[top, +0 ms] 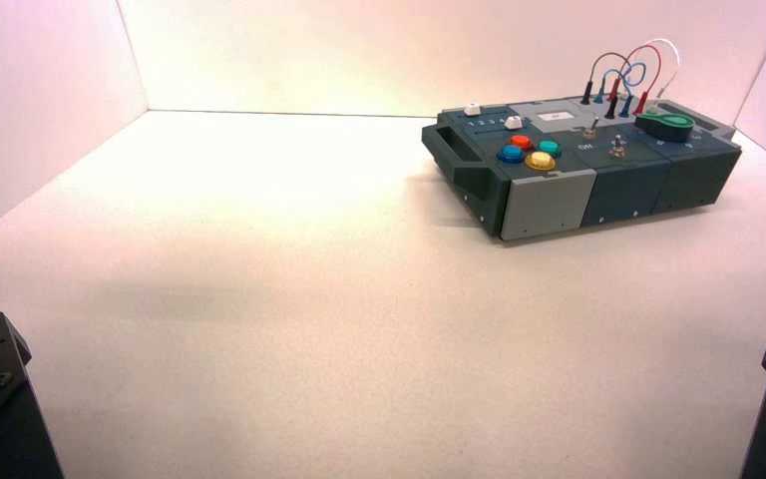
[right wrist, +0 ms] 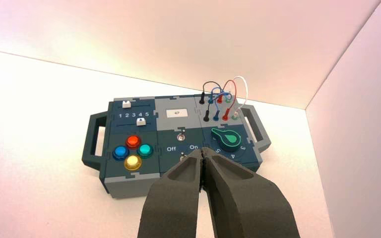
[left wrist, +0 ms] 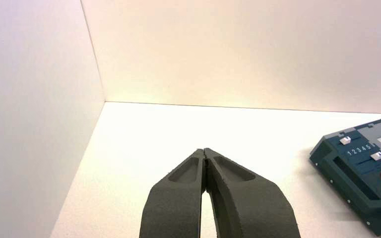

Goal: Move the right gripper to the left.

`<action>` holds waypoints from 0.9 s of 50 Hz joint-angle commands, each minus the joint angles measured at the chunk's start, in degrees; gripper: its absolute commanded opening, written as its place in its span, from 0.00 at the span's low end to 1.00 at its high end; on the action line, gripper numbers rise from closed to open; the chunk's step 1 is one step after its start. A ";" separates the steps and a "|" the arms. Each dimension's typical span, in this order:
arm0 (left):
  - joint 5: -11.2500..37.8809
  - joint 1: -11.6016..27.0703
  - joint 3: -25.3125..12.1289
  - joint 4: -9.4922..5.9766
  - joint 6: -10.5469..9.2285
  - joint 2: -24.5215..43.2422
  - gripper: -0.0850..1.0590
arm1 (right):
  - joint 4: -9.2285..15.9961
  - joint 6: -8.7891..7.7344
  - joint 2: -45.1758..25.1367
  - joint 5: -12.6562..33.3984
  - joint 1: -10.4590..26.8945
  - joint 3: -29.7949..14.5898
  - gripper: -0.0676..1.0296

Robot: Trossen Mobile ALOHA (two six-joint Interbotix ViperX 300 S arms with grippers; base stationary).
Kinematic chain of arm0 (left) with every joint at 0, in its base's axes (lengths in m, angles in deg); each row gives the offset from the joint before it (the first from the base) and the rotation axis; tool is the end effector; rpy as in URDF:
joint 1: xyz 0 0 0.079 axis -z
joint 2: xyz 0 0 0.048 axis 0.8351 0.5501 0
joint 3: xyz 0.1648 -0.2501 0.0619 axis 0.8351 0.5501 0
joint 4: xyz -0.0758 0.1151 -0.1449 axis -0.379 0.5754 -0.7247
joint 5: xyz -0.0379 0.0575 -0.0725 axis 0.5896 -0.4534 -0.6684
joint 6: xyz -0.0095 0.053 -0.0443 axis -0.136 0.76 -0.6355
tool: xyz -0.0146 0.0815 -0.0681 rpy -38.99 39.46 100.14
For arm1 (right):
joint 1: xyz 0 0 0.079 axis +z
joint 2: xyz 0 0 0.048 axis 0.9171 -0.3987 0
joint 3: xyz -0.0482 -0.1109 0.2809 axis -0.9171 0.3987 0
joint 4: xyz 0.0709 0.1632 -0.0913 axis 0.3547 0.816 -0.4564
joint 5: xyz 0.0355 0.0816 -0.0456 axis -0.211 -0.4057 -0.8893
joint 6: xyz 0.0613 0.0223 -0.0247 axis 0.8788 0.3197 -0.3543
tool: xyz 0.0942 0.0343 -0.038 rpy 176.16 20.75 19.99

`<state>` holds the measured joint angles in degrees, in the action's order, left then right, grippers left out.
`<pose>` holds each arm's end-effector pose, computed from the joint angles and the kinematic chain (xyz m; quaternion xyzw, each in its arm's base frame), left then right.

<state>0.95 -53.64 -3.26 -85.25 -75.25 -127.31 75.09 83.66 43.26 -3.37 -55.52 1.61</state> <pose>0.2318 -0.0215 0.2460 -0.0258 0.1921 -0.0468 0.9799 0.1714 0.0073 0.2521 -0.0551 0.2057 0.0275 0.9767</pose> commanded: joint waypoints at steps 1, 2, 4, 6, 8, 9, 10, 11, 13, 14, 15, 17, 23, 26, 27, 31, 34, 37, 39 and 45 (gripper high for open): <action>-0.26 0.26 -1.32 0.09 0.35 0.44 0.05 | 0.09 0.26 -0.53 -0.18 0.00 -0.70 0.04; -0.26 0.35 -1.32 0.09 0.35 0.44 0.05 | 0.09 0.26 -0.53 -0.18 0.00 -0.62 0.04; -0.18 0.26 -1.32 0.09 0.35 0.44 0.05 | 0.09 0.26 -0.62 -0.18 0.00 -0.62 0.04; -0.18 0.35 -1.32 0.18 0.35 0.44 0.05 | 0.09 0.26 -0.53 -0.09 0.00 -0.70 0.04; -0.09 0.44 -1.32 0.09 0.35 0.44 0.05 | 0.09 0.26 -0.53 -0.09 0.00 -0.62 0.04; 0.00 0.53 -1.32 0.09 0.35 0.44 0.05 | 0.09 0.26 -0.53 -0.09 -0.09 -0.70 0.04; 0.00 0.53 -1.32 0.18 0.35 0.44 0.05 | 0.09 0.26 -0.62 0.00 0.00 -0.70 0.04; 0.00 0.70 -1.32 0.18 0.35 0.44 0.05 | 0.09 0.26 -0.62 -0.09 0.00 -0.70 0.04; 0.00 0.88 -1.32 0.09 0.35 0.44 0.05 | 0.09 0.18 -0.62 0.00 0.00 -0.70 0.04; 0.00 1.05 -1.32 0.09 0.35 0.44 0.05 | 0.18 0.18 -0.88 -0.09 0.00 -0.79 0.04; 0.00 1.23 -1.23 0.09 0.35 0.44 0.05 | 0.26 0.09 -1.05 -0.18 0.09 -0.79 0.04; -0.09 1.41 -1.23 0.09 0.35 0.53 0.05 | 0.35 0.09 -1.32 -0.35 0.18 -0.79 0.04; -0.09 2.11 -1.41 0.09 0.53 1.23 0.05 | 0.79 0.00 -5.01 -1.67 0.79 -1.93 0.04; -0.18 2.20 -1.41 0.09 0.62 1.58 0.05 | 1.49 -0.18 -7.73 -2.46 0.88 -2.81 0.04; -0.09 2.11 -1.49 0.18 0.62 1.67 0.05 | 1.76 -0.35 -8.96 -2.90 0.79 -3.34 0.04; -0.18 2.20 -1.58 0.09 0.62 1.93 0.05 | 3.08 -0.79 -13.97 -4.48 0.88 -5.54 0.04; -0.18 2.11 -1.76 0.18 0.70 2.11 0.05 | 4.31 -1.14 -17.84 -5.36 1.05 -7.73 0.04; -0.18 2.20 -1.76 0.09 0.88 2.11 0.05 | 5.89 -1.49 -22.06 -5.89 1.93 -10.37 0.04; -0.18 2.20 -1.76 0.09 0.88 2.20 0.05 | 6.86 -1.85 -25.49 -6.33 3.34 -12.57 0.04; -0.18 2.20 -1.76 0.09 0.88 2.37 0.05 | 7.38 -1.85 -33.22 -7.65 8.61 -18.28 0.04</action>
<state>1.13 -51.71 -3.26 -85.25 -74.72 -125.38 81.94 81.99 15.05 -9.53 -50.33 -11.40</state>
